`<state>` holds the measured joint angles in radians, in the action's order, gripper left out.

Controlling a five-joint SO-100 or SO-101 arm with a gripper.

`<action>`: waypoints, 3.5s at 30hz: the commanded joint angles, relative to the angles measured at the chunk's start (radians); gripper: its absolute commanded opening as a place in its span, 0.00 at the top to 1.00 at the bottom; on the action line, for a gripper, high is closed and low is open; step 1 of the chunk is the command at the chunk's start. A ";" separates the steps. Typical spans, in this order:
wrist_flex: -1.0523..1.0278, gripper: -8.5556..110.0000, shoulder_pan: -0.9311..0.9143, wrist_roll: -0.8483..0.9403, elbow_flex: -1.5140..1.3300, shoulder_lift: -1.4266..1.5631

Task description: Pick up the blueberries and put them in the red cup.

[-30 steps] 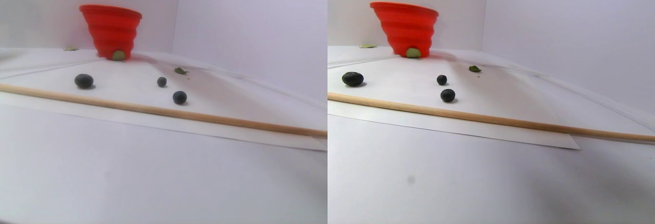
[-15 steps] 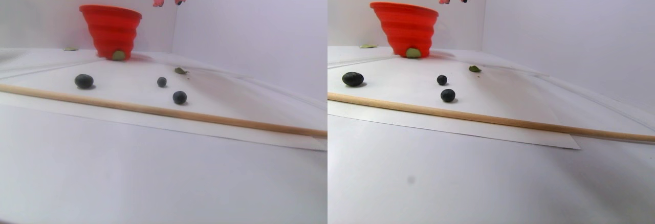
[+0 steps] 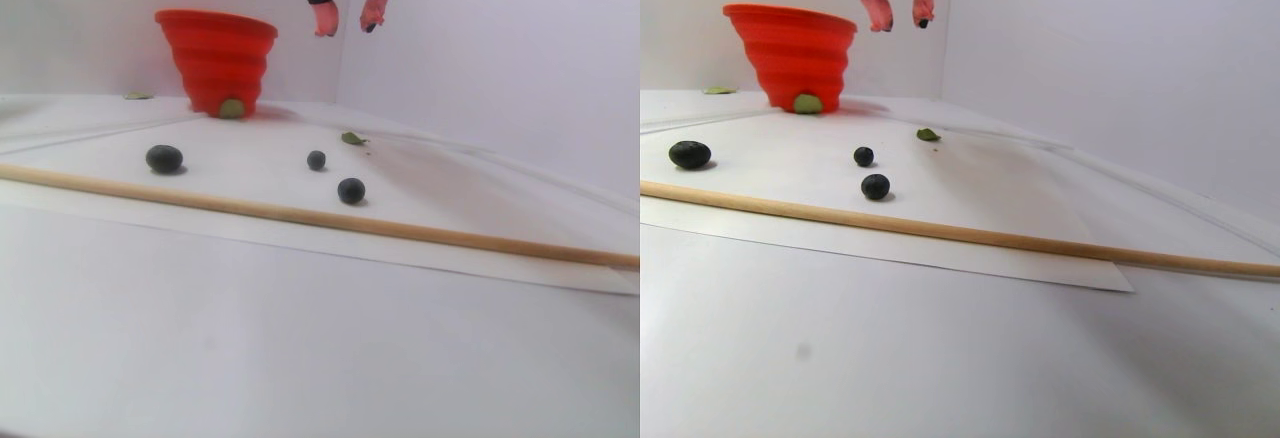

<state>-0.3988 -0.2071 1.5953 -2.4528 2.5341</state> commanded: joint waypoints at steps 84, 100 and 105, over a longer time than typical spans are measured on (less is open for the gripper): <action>0.321 0.77 0.064 -0.267 -0.199 -0.330; 0.371 0.77 0.069 -0.275 -0.190 -0.407; 0.383 0.77 0.069 -0.284 -0.190 -0.417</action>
<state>-0.0322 -0.1365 1.3208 -2.6707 2.1108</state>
